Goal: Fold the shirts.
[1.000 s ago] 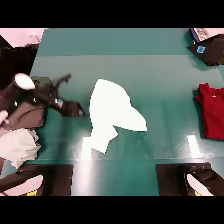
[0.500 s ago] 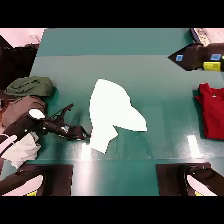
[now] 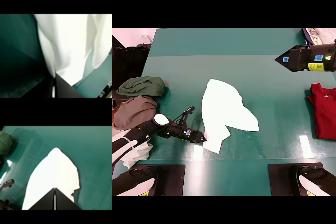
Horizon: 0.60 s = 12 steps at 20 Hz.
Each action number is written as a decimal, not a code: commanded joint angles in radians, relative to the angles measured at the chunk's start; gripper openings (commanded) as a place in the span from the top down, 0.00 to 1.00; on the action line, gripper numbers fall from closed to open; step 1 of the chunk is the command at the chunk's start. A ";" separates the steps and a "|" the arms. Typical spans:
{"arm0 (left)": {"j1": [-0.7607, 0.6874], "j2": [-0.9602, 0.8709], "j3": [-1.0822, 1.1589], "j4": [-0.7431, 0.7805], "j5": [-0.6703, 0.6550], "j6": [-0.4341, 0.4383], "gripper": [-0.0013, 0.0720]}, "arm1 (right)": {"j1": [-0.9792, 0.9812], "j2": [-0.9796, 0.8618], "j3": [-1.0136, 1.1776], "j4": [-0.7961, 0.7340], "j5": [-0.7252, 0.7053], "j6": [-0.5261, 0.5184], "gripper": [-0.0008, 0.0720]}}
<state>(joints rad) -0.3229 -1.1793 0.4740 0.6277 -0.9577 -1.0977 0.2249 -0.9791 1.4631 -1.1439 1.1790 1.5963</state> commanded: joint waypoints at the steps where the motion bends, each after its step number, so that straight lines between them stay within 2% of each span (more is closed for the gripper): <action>1: -0.017 0.002 0.046 0.000 -0.035 -0.006 0.95 | 0.000 -0.001 0.000 -0.012 0.013 0.000 0.96; 3: -0.017 0.020 0.152 0.130 -0.116 -0.071 0.95 | 0.000 -0.024 0.000 -0.024 0.059 0.000 0.96; 5: -0.017 0.055 0.293 0.325 -0.196 -0.144 0.95 | 0.000 -0.080 -0.001 -0.035 0.164 0.000 0.95; 6: -0.017 0.073 0.363 0.412 -0.234 -0.172 0.95 | 0.000 -0.116 -0.006 -0.032 0.208 -0.012 0.76; 7: -0.017 0.090 0.434 0.491 -0.269 -0.188 0.95 | 0.001 -0.154 -0.030 -0.024 0.226 -0.027 0.43; 8: -0.017 0.103 0.497 0.551 -0.302 -0.188 0.95 | 0.005 -0.192 -0.062 -0.025 0.227 -0.027 0.31; 10: -0.017 0.114 0.586 0.627 -0.340 -0.190 0.95 | 0.005 -0.266 -0.157 0.003 0.180 -0.050 0.31; 12: -0.017 0.116 0.634 0.656 -0.341 -0.216 0.95 | 0.005 -0.338 -0.252 0.167 0.074 -0.114 0.32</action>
<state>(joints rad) -0.3397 -1.0782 1.0019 1.1542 -1.2491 -1.2743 0.2287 -1.2278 1.3109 -1.1133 1.3251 1.5452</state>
